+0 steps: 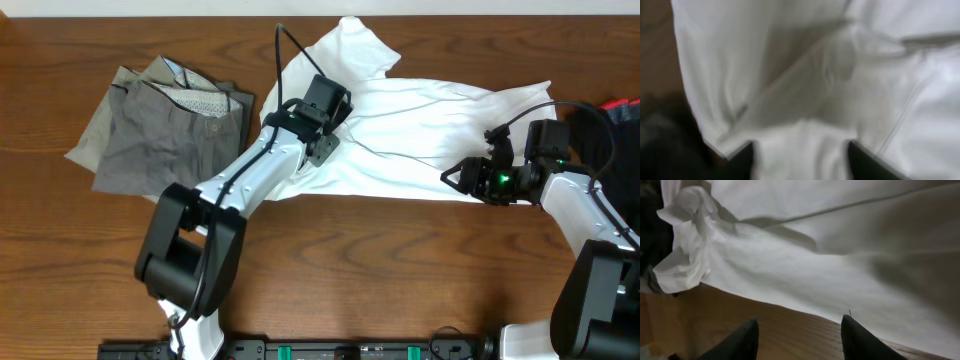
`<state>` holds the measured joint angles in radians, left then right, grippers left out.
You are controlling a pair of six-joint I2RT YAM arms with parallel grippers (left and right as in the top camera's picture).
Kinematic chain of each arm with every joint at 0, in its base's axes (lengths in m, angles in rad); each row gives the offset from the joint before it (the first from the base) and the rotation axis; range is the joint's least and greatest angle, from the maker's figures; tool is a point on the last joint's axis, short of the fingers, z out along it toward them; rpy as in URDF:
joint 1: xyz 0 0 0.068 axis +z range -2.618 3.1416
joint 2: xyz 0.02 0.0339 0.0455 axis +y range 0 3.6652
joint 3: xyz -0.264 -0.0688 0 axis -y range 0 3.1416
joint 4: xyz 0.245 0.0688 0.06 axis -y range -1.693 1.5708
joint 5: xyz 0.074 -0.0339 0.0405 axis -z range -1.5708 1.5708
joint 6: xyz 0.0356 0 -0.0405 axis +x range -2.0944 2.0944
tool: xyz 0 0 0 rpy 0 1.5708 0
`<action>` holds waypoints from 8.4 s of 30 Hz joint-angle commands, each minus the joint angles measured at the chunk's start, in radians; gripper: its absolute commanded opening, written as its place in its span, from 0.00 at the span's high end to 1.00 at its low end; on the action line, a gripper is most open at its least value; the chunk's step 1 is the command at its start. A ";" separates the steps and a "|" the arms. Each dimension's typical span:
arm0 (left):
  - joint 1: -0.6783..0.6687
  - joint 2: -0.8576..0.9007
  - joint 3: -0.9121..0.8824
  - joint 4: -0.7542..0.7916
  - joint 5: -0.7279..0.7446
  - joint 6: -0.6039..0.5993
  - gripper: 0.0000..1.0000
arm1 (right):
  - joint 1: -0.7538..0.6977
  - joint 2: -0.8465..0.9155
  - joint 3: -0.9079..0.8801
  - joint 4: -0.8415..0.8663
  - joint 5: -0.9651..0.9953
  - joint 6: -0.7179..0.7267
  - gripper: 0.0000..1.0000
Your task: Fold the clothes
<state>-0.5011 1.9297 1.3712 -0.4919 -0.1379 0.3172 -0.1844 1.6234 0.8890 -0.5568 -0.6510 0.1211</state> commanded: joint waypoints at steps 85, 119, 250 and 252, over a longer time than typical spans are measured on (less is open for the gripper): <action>0.042 0.256 0.172 0.310 0.001 0.136 0.94 | 0.008 0.008 0.013 -0.020 0.072 -0.002 0.49; 0.200 0.288 0.171 0.128 0.130 0.029 0.94 | 0.008 0.008 0.013 -0.031 0.081 -0.002 0.48; 0.262 -0.296 -0.134 -0.346 0.419 -0.290 0.30 | -0.383 -0.080 0.222 -0.320 0.429 0.141 0.37; 0.262 -0.245 -0.143 -0.337 0.419 -0.290 0.29 | -0.379 -0.080 0.194 -0.309 0.475 0.169 0.33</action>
<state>-0.2428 1.6299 1.2499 -0.8307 0.2413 0.0448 -0.5732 1.5341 1.1156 -0.8680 -0.2535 0.2779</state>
